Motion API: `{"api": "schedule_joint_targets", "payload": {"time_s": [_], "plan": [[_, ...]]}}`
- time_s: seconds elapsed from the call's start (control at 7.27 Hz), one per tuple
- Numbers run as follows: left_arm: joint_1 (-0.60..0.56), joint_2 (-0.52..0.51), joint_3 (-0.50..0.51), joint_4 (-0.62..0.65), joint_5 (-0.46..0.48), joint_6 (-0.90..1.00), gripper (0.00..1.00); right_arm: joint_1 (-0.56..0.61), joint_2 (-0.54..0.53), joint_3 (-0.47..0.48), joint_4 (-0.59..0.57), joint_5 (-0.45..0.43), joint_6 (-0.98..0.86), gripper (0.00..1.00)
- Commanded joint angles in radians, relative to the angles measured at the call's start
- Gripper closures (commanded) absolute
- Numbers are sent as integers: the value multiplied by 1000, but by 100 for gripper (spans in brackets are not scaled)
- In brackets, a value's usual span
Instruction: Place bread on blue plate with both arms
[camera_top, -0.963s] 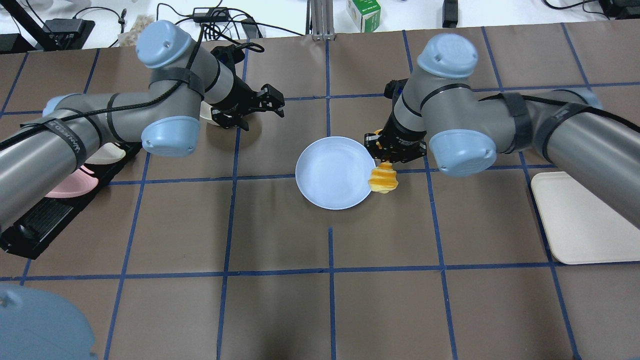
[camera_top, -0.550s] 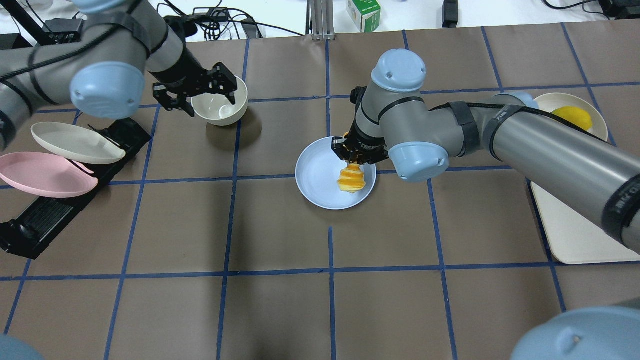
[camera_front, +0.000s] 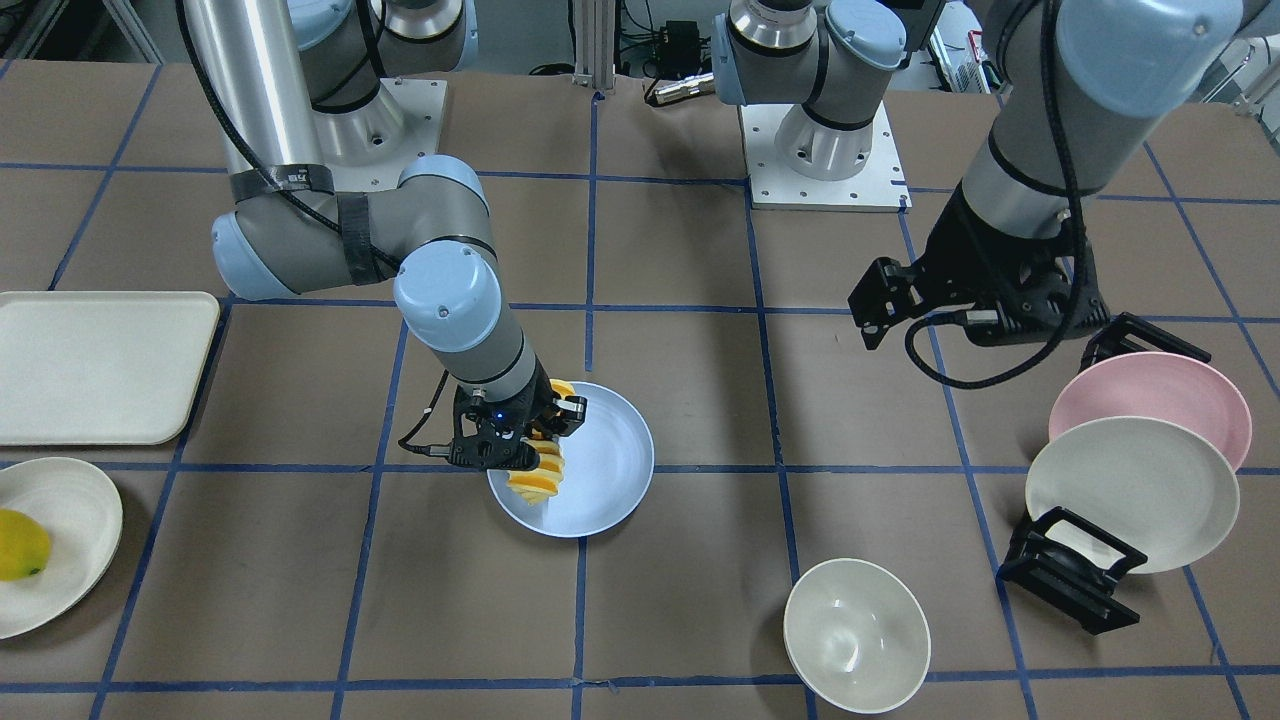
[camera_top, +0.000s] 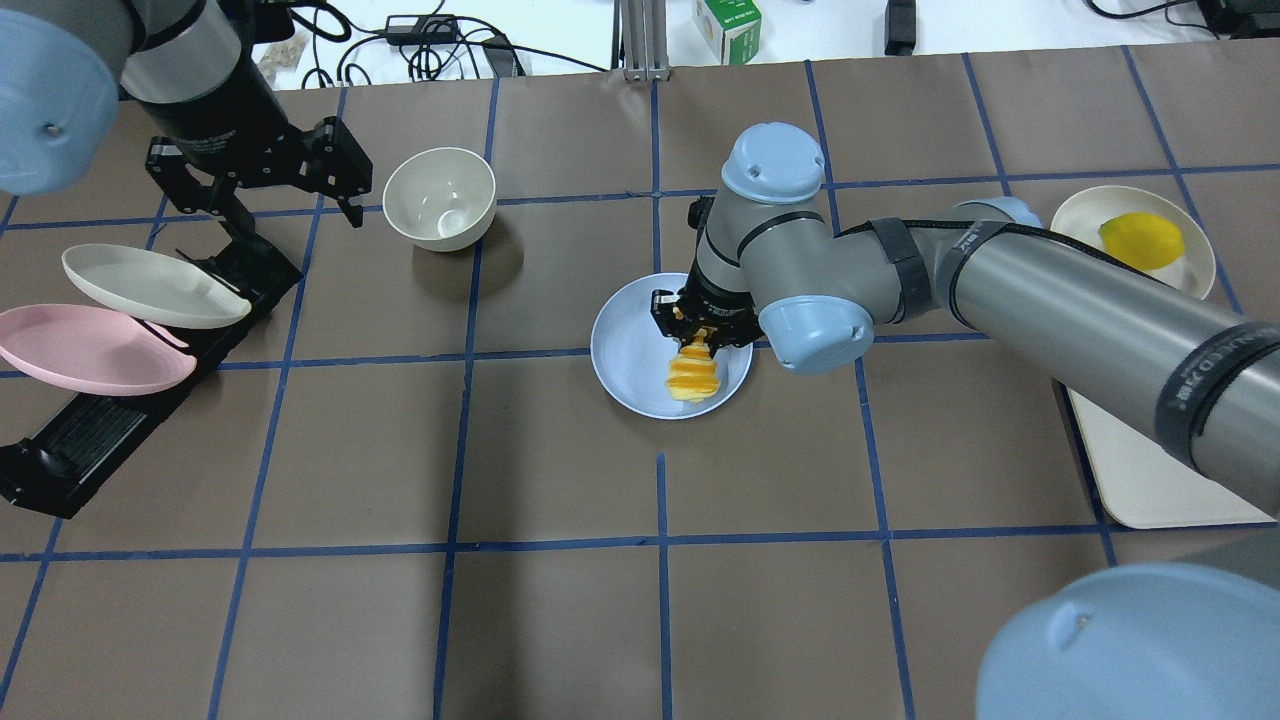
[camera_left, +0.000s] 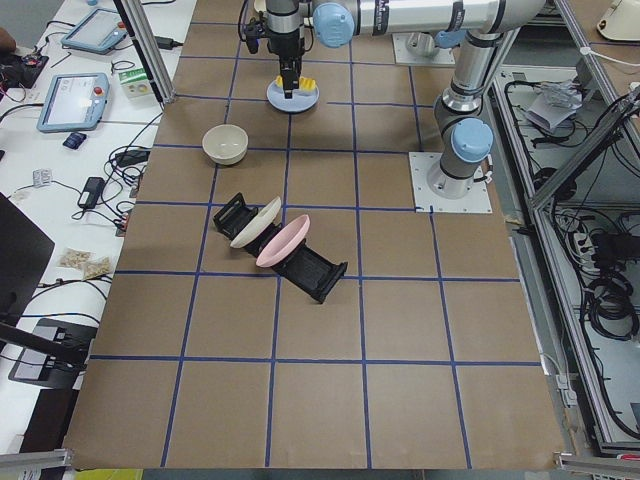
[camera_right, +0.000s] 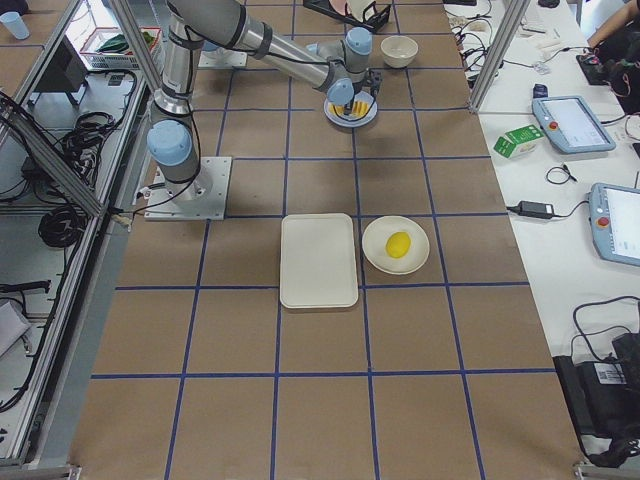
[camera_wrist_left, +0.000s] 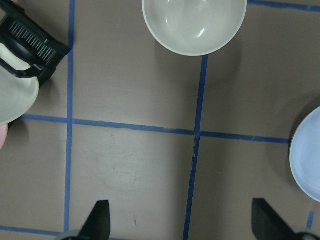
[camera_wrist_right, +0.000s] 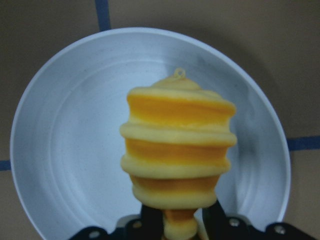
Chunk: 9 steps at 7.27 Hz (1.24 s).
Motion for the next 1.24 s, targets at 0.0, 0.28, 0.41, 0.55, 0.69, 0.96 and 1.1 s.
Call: {"api": "schedule_joint_targets", "payload": {"time_s": [0.0,0.28,0.41,0.55,0.69,0.96,1.1], "plan": [[-6,31,-5,-40,-10,8,0,23,3,-9,3,-4,7,0],[4,16,-3,-38,-2,8,0,14,-25,-38,27,-27,-10,0],[4,27,-3,-38,-5,8,0,-12,-70,-73,96,-34,-18,0],[4,28,-3,-38,-5,8,0,-63,-132,-125,239,-36,-95,0],[7,33,-3,-49,-5,8,0,-133,-192,-171,395,-53,-198,0],[1,42,-3,-58,-65,10,0,-209,-353,-192,554,-181,-380,0],[2,39,-5,-58,-59,10,0,-212,-434,-201,600,-183,-381,0]]}}
